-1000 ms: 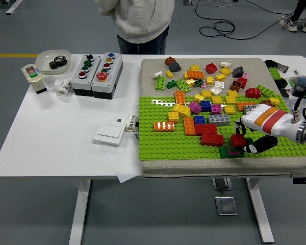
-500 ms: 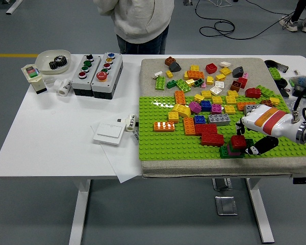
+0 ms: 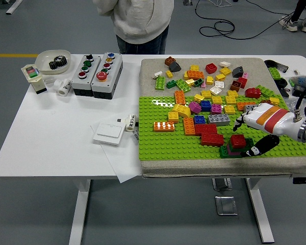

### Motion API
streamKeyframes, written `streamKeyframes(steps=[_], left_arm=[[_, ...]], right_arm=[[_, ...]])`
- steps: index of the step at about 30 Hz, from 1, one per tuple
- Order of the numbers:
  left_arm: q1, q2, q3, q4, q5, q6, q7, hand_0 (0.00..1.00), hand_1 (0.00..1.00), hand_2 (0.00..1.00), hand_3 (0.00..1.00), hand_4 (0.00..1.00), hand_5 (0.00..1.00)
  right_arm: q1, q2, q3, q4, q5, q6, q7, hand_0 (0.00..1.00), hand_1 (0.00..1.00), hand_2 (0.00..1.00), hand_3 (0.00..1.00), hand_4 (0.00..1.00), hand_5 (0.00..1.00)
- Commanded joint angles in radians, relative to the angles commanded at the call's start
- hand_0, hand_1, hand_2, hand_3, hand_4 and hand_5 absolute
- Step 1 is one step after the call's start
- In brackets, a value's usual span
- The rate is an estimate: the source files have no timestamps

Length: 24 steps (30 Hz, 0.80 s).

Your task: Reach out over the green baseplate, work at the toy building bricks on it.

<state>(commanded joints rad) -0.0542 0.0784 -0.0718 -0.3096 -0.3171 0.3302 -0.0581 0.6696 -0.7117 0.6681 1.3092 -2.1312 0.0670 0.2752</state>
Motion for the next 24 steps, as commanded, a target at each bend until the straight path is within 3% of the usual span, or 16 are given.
streamKeyframes(steps=[7,16,17,22,23,24], left_arm=[[0.0,0.0,0.003,0.0,-0.006,0.001,-0.003,0.6,0.725,0.699,0.559,0.588,0.613],[0.0,0.001,0.007,0.0,-0.006,-0.003,-0.005,0.601,0.725,0.699,0.558,0.588,0.615],[0.001,0.001,0.007,0.0,-0.006,-0.003,-0.006,0.602,0.725,0.699,0.559,0.588,0.62],[0.001,0.0,0.008,0.0,-0.011,-0.002,-0.007,0.602,0.725,0.699,0.559,0.588,0.62],[0.001,0.0,0.007,0.0,-0.008,-0.002,-0.006,0.6,0.724,0.7,0.558,0.588,0.621],[0.001,0.0,0.007,0.0,-0.006,-0.002,-0.005,0.6,0.724,0.7,0.558,0.588,0.621]], right_arm=[[-0.047,-0.009,0.065,0.059,0.01,-0.017,-0.009,0.432,0.568,0.728,0.751,0.995,0.506],[-0.117,-0.037,0.136,0.189,-0.014,-0.013,-0.034,0.46,0.604,0.755,0.745,0.998,0.525],[-0.128,-0.039,0.145,0.204,-0.01,-0.016,-0.035,0.54,0.632,0.759,0.719,0.998,0.536],[-0.181,-0.05,0.178,0.253,0.011,-0.036,-0.035,0.54,0.632,0.759,0.719,0.998,0.536],[-0.185,-0.05,0.181,0.254,0.012,-0.04,-0.033,0.513,0.61,0.714,0.615,0.95,0.538],[-0.188,-0.05,0.183,0.255,0.012,-0.043,-0.031,0.513,0.61,0.714,0.615,0.95,0.538]])
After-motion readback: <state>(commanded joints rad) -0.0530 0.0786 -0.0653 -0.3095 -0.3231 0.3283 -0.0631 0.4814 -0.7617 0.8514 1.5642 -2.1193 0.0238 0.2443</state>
